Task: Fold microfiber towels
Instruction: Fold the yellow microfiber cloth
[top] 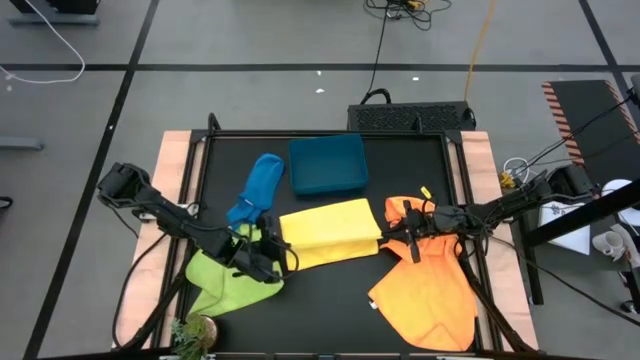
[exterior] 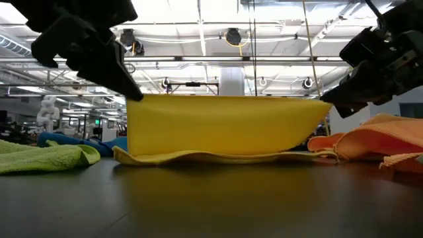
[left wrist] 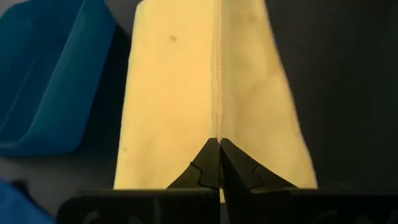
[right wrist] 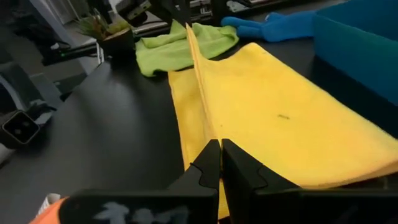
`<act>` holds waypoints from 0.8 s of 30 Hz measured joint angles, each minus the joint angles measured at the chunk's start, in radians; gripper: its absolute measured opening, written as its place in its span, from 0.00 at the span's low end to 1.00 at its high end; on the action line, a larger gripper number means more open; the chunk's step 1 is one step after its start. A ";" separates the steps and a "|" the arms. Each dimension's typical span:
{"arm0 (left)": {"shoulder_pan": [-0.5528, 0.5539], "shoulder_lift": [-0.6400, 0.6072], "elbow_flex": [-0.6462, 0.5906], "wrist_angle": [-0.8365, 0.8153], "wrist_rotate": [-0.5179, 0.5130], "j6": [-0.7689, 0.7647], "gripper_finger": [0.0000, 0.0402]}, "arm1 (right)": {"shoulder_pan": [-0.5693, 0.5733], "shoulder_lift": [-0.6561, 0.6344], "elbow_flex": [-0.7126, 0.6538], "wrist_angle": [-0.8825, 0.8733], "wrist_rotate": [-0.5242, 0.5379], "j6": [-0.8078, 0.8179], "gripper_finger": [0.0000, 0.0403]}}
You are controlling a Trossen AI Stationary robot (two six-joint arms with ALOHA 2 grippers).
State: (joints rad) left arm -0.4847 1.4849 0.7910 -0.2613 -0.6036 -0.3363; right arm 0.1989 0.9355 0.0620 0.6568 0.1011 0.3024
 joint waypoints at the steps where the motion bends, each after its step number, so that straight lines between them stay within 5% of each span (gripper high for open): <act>1: 0.000 0.000 0.000 -0.017 0.000 -0.014 0.01 | 0.000 0.005 0.000 0.002 0.000 0.004 0.00; 24: 0.019 -0.127 0.001 -0.031 0.029 0.081 0.01 | -0.002 0.228 0.145 -0.018 -0.006 -0.130 0.00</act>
State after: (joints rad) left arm -0.4654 1.3581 0.7918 -0.2922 -0.5749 -0.2550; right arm 0.1967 1.1637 0.2073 0.6386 0.0955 0.1726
